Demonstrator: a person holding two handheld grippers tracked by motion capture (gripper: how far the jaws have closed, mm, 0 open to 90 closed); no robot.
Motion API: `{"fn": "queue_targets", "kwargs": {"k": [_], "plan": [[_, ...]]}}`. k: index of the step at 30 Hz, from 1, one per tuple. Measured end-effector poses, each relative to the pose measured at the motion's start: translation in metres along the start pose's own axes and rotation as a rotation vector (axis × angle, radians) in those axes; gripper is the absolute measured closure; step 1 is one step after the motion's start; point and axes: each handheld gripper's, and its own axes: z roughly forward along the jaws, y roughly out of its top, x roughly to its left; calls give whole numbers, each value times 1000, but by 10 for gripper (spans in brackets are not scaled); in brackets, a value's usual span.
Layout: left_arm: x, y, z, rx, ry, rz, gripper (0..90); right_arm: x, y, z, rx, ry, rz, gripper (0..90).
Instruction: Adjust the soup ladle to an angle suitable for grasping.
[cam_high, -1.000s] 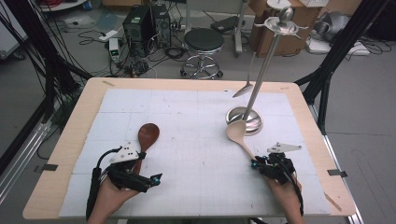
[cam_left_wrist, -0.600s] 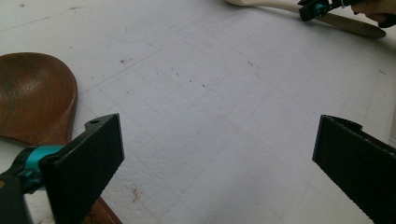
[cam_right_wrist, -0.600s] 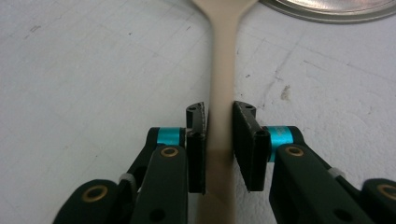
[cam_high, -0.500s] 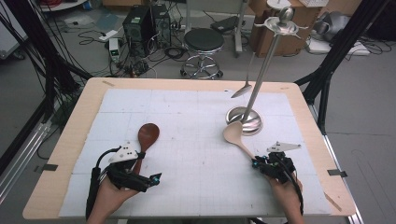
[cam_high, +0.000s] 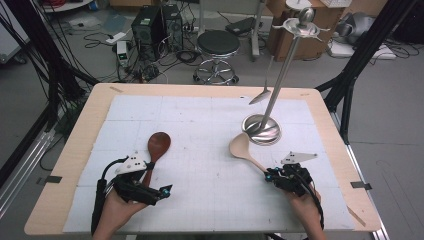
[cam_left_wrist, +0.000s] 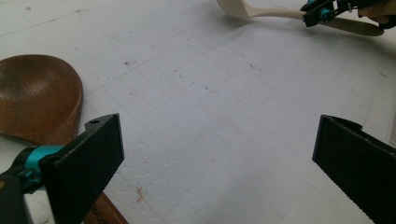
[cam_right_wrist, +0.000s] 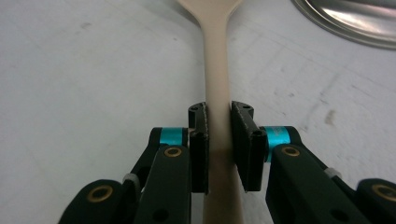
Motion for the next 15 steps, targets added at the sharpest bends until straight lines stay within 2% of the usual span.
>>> {"fn": "queue_targets", "kwargs": {"k": [4,15], "plan": [[-2,0,0,5,-1,7,26,6,7,1,-14,46,-23,782],[-4,1,1,9,-6,21,26,31,24,14,-8,158,-127,782]]}}
